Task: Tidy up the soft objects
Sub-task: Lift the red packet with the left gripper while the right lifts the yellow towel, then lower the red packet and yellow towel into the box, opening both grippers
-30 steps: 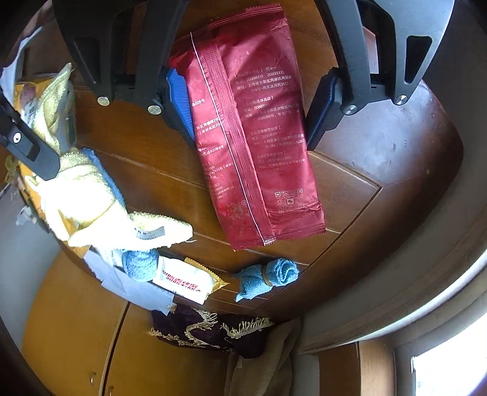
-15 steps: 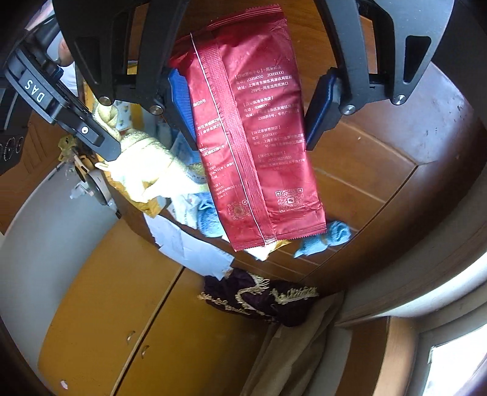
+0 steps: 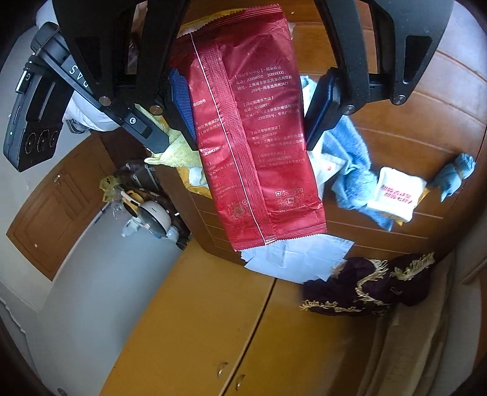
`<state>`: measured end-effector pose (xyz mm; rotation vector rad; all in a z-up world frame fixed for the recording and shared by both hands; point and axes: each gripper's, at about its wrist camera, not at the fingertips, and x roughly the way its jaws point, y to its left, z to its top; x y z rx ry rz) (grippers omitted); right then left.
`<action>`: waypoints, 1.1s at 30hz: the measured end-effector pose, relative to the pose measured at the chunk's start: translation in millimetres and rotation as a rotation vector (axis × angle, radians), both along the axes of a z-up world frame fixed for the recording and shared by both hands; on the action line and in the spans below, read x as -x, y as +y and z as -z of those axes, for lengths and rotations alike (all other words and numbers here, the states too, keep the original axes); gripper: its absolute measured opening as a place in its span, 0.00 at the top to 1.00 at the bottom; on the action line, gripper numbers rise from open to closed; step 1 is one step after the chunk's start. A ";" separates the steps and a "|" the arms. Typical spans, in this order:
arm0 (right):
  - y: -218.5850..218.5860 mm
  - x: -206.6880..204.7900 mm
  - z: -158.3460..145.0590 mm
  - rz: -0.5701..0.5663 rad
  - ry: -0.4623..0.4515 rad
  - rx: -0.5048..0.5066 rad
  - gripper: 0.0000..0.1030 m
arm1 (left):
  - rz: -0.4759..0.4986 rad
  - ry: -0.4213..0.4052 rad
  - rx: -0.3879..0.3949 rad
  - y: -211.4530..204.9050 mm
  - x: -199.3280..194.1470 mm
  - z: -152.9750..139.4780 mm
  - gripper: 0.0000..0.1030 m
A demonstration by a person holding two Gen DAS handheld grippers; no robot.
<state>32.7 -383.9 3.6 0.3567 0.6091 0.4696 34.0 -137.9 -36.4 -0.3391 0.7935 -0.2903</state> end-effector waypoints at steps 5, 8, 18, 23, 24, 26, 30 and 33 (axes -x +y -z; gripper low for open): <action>-25.4 -26.0 7.5 0.089 0.034 -0.003 0.76 | 0.066 -0.001 -0.021 -29.0 -27.9 1.4 0.37; -37.7 -44.5 20.1 0.125 0.078 -0.002 0.76 | 0.098 0.031 -0.046 -46.8 -49.2 10.4 0.37; -57.7 -66.9 42.5 0.191 0.149 -0.022 0.76 | 0.146 0.113 -0.077 -74.2 -85.1 30.2 0.37; -67.8 -61.7 30.4 0.302 0.097 -0.043 0.76 | 0.169 0.098 -0.105 -84.7 -97.7 26.1 0.37; -66.8 -65.2 32.0 0.323 0.112 -0.026 0.76 | 0.179 0.119 -0.116 -88.1 -102.9 31.0 0.37; -64.2 -77.2 37.8 0.332 0.159 0.004 0.75 | 0.192 0.155 -0.119 -92.2 -108.3 42.0 0.37; -60.5 -89.4 52.6 0.337 0.252 0.063 0.70 | 0.214 0.158 -0.148 -97.9 -108.3 50.3 0.36; -62.2 -89.3 53.7 0.349 0.259 0.065 0.62 | 0.215 0.158 -0.129 -96.1 -107.8 49.8 0.35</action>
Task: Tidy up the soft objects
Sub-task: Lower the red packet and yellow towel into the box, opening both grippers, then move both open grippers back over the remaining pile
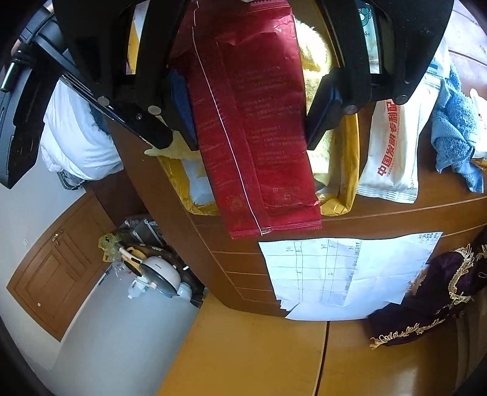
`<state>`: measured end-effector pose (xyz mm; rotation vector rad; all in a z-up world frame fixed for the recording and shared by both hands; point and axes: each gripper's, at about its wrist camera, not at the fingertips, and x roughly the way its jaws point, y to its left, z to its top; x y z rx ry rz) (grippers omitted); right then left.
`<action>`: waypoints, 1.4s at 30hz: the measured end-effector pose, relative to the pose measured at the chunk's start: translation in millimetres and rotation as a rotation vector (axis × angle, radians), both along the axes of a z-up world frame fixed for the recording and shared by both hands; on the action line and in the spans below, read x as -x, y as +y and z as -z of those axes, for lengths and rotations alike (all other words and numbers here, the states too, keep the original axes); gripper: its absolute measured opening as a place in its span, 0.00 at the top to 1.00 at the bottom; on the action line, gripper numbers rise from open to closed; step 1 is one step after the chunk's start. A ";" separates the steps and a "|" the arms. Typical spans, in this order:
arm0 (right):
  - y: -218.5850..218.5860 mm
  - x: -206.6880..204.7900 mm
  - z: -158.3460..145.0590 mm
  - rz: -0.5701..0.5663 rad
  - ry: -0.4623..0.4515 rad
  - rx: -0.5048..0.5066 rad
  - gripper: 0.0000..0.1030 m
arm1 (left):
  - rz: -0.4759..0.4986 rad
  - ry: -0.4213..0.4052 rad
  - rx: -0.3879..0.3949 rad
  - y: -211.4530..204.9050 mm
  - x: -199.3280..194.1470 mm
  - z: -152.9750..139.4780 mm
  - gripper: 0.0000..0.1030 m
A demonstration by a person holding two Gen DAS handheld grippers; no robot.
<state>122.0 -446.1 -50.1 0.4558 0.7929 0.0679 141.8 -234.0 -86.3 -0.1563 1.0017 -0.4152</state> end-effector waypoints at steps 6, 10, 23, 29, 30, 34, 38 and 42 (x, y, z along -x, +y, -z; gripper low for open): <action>-6.5 13.7 -3.1 -0.006 -0.048 -0.058 0.42 | 0.024 0.057 0.172 16.8 0.3 -6.1 0.31; -2.4 31.2 -15.3 -0.035 -0.115 -0.059 0.41 | 0.025 0.012 0.201 24.9 16.6 -22.5 0.30; 68.8 67.8 -28.2 -0.264 -0.192 -0.065 0.41 | -0.235 -0.137 0.172 117.5 88.9 -37.3 0.30; 119.1 76.4 -23.9 -0.468 -0.175 -0.059 0.41 | -0.378 -0.122 0.168 163.6 112.5 -16.1 0.30; 127.7 77.2 -21.8 -0.502 -0.167 -0.059 0.41 | -0.396 -0.119 0.160 168.2 115.2 -11.4 0.30; 157.4 76.5 -8.2 -0.604 -0.105 -0.047 0.41 | -0.451 -0.114 0.119 184.4 122.9 3.1 0.30; 175.3 76.2 5.9 -0.651 -0.045 -0.034 0.41 | -0.490 -0.103 0.104 197.3 127.0 12.3 0.30; 187.9 75.2 17.1 -0.637 0.007 0.042 0.41 | -0.501 -0.086 0.113 203.4 129.1 18.0 0.30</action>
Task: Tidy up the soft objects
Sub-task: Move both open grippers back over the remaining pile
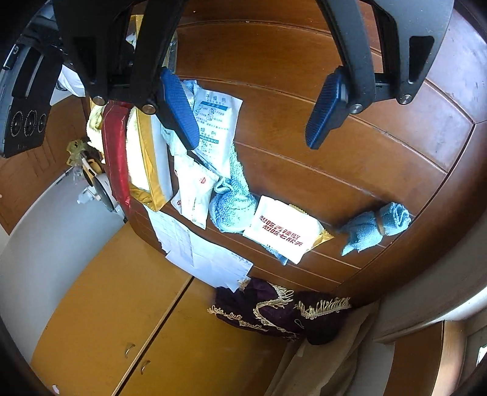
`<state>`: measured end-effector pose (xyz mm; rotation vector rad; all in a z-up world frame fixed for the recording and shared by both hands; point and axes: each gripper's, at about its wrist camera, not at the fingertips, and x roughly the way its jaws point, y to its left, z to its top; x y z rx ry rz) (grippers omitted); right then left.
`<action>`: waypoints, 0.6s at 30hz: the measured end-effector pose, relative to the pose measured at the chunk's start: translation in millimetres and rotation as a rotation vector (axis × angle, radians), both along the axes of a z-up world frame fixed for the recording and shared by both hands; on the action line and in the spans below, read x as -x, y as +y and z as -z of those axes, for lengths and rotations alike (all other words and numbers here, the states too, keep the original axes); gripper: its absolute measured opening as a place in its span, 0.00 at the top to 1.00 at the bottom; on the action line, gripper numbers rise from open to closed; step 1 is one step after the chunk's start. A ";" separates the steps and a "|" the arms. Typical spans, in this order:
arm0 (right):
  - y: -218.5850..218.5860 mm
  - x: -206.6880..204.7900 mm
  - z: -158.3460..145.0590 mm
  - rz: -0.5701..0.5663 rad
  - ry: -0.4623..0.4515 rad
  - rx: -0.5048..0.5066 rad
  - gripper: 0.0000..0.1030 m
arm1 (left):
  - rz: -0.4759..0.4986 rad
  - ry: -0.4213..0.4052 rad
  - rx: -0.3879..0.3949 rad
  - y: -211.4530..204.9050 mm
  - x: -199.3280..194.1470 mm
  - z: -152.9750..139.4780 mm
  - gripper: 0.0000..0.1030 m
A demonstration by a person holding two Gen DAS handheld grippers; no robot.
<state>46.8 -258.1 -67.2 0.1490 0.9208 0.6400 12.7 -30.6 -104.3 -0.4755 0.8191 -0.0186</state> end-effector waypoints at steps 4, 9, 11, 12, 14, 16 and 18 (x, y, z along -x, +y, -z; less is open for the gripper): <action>-4.2 -0.8 5.1 0.020 0.013 0.011 0.42 | 0.005 0.001 -0.002 -1.4 3.0 1.4 0.30; -8.5 -1.5 4.5 0.042 0.022 0.010 0.44 | 0.009 0.000 0.001 -2.5 5.2 0.2 0.30; -12.9 -2.8 4.4 0.058 0.025 0.006 0.44 | 0.012 -0.001 0.002 -3.2 6.5 -0.1 0.30; -14.8 -3.6 4.2 0.064 0.027 0.002 0.44 | 0.014 0.000 0.002 -3.7 7.1 0.0 0.30; -18.6 -5.3 4.4 0.077 0.030 -0.001 0.44 | 0.019 0.004 -0.001 -5.0 7.5 0.9 0.30; -20.3 -5.4 3.8 0.079 0.028 -0.001 0.43 | 0.023 0.007 0.000 -6.5 7.8 2.0 0.30; -21.0 -4.6 3.2 0.077 0.023 -0.005 0.42 | 0.028 0.010 -0.003 -8.6 9.0 2.8 0.30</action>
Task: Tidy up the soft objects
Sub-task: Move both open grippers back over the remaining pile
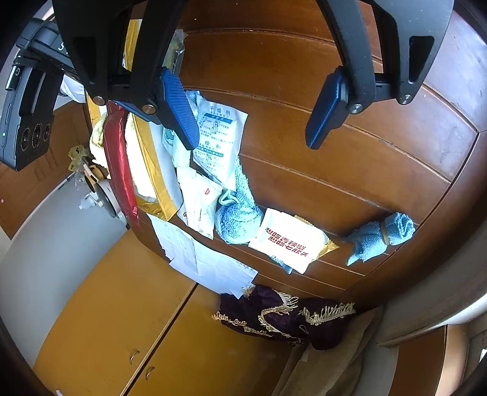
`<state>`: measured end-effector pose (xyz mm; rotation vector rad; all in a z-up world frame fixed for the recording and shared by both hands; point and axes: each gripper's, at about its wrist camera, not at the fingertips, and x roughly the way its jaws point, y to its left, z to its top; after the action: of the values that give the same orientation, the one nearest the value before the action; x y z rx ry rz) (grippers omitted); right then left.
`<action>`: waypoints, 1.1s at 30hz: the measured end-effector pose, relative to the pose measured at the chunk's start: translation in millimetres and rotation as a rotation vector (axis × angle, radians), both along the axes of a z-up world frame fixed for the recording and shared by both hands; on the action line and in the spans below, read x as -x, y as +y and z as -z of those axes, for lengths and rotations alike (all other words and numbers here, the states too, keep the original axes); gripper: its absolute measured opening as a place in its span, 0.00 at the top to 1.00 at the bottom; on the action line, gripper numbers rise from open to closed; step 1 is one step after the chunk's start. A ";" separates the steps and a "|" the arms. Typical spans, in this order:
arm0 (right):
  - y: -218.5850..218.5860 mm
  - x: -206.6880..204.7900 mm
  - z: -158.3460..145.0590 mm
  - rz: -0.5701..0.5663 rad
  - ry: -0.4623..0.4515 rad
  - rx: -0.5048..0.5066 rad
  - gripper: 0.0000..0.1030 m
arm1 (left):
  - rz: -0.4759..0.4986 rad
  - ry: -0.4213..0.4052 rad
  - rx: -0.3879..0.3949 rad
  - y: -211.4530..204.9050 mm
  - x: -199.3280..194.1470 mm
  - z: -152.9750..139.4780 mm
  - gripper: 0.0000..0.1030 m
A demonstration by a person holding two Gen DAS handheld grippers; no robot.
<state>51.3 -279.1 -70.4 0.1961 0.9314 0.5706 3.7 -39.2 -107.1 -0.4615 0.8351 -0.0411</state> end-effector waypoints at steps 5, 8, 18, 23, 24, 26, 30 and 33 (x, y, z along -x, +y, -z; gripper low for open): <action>-1.7 2.3 -0.7 0.008 -0.004 -0.007 0.42 | 0.007 0.003 -0.006 -2.9 6.0 0.5 0.30; -3.9 6.8 -1.8 0.008 -0.013 -0.014 0.42 | 0.004 -0.001 -0.007 -2.3 10.9 -0.6 0.30; 3.4 24.6 -8.6 -0.053 -0.070 0.044 0.42 | -0.035 -0.022 0.009 16.5 23.8 -5.5 0.30; 14.7 23.2 -7.2 -0.064 -0.069 0.093 0.42 | -0.052 -0.012 0.055 30.3 20.8 0.9 0.30; 16.6 21.7 -6.7 -0.057 -0.070 0.105 0.42 | -0.049 -0.008 0.061 31.2 18.9 2.1 0.30; 20.9 18.3 -5.1 -0.015 -0.074 0.145 0.42 | -0.036 0.000 0.061 30.8 14.1 3.4 0.30; 31.0 12.7 -0.7 0.019 -0.074 0.191 0.42 | 0.015 0.042 0.066 28.1 -7.1 8.0 0.30; 42.1 12.0 0.3 0.033 -0.103 0.243 0.42 | 0.051 0.087 0.117 28.4 -23.7 15.8 0.30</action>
<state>39.3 -237.0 -70.7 -0.0363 0.8876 0.4285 27.4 -10.8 -123.0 -0.5555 0.9331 -0.1183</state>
